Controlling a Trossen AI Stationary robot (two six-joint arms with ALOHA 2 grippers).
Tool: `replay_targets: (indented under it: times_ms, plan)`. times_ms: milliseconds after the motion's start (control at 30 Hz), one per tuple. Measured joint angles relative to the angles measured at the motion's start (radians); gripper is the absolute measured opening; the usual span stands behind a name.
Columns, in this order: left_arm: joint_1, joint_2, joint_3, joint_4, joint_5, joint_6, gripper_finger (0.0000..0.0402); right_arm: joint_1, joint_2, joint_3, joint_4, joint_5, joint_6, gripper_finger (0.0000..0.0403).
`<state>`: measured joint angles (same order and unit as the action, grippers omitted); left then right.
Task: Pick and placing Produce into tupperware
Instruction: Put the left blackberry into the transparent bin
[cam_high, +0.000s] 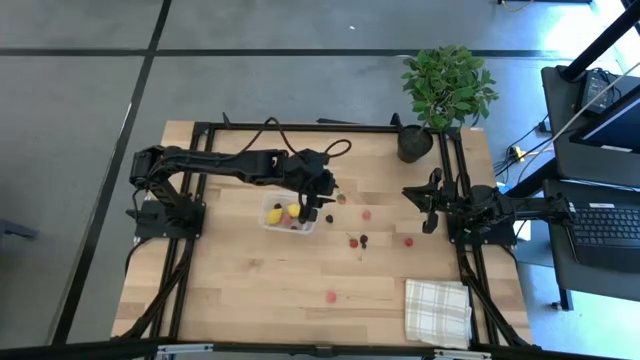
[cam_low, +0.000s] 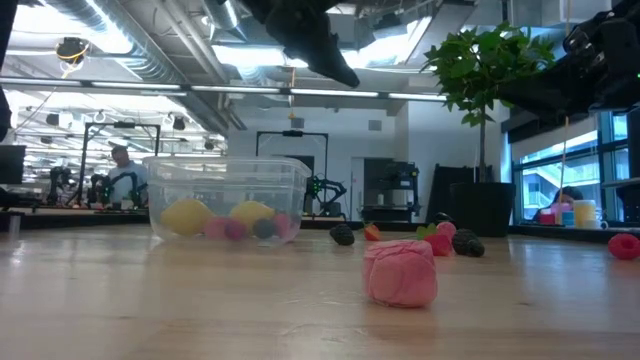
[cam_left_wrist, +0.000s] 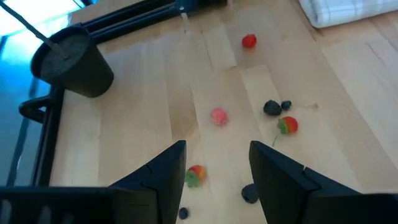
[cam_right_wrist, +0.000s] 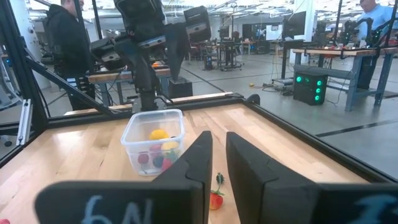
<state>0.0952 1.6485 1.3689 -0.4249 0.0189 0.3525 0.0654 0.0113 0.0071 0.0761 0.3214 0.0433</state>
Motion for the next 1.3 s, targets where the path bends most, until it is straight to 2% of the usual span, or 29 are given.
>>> replay_targets:
  times_ms: [300, 467, 900, 1300]
  plan:
    - [0.0, 0.0, 0.002, -0.01, -0.043, -0.013, 0.0169, 0.0, 0.0, 0.0, 0.0, 0.0, -0.002, 0.0051]
    - [0.0, 0.023, 0.051, -0.015, -0.054, -0.037, 0.0169, 0.0, 0.0, 0.0, 0.001, 0.0, -0.003, 0.0051]
    - [-0.022, 0.318, 0.393, -0.345, -0.07, -0.029, 0.017, -0.001, 0.001, 0.0, -0.009, 0.0, 0.002, 0.0051]
    - [-0.066, 0.458, 0.423, -0.412, -0.106, -0.028, 0.0169, -0.001, 0.002, 0.0, -0.01, 0.0, 0.001, 0.0051]
